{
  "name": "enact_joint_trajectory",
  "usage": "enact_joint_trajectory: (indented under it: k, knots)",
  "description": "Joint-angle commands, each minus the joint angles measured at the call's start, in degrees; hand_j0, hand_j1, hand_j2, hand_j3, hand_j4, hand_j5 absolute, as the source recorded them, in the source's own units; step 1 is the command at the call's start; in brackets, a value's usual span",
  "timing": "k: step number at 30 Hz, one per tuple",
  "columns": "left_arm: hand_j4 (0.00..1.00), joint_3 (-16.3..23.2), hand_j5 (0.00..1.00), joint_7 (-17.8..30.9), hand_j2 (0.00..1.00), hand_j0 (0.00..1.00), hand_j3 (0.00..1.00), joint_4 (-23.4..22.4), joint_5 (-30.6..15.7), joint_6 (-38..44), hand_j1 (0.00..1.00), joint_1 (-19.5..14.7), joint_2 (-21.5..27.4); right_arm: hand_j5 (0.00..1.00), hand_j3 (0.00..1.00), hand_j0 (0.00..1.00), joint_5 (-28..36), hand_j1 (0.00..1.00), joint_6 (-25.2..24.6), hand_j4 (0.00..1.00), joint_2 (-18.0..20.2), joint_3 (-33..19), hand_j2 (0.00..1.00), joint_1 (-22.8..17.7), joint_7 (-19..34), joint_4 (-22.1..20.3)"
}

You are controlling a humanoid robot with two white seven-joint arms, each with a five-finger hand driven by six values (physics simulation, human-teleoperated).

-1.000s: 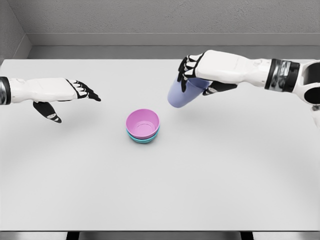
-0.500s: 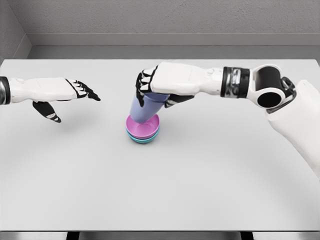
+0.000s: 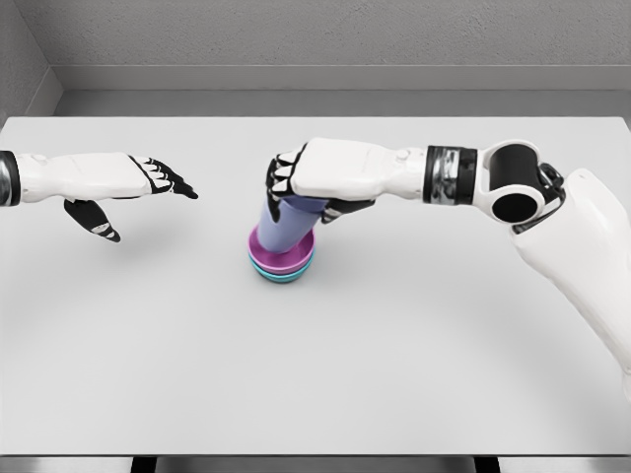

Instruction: Stacking bowl and cup with both arms

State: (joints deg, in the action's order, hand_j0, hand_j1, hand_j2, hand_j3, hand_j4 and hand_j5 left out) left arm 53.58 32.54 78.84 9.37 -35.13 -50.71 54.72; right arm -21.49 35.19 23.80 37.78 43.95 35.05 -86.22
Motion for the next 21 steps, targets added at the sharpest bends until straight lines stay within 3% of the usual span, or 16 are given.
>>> enact_joint_trajectory:
  k: [1,16,18,20,21]
  knots:
    - [1.0,-0.06,1.0,-0.02,1.0,1.0,1.0,0.0,-0.32,0.13,1.0,0.0,0.04,0.49,0.49,0.49,0.22,0.49,-0.19,0.49,0.11,0.01,0.49,0.0,-0.05,0.62]
    - [1.0,-0.06,1.0,-0.02,1.0,1.0,1.0,0.0,-0.32,0.13,1.0,0.0,0.13,0.5,0.5,0.5,-0.22,0.5,-0.19,0.5,-0.25,1.07,0.5,-1.05,-0.05,0.44]
    - [1.0,-0.06,1.0,-0.02,1.0,1.0,1.0,0.0,-0.32,0.13,1.0,0.0,0.13,0.67,0.67,0.67,-0.31,0.67,-0.19,0.67,-0.25,0.98,0.67,-1.05,-0.05,0.26]
    - [1.0,-0.06,1.0,-0.02,1.0,1.0,1.0,0.0,-0.32,0.13,1.0,0.0,0.13,0.97,0.97,0.97,-0.75,0.97,-0.19,0.97,-0.33,1.07,0.97,-1.05,-0.05,0.26]
    - [1.0,-0.06,1.0,-0.02,1.0,1.0,1.0,0.0,-0.32,0.13,1.0,0.0,0.13,1.0,1.0,1.0,-0.75,1.0,-0.19,1.0,-0.33,0.98,1.0,-1.06,-0.05,0.09]
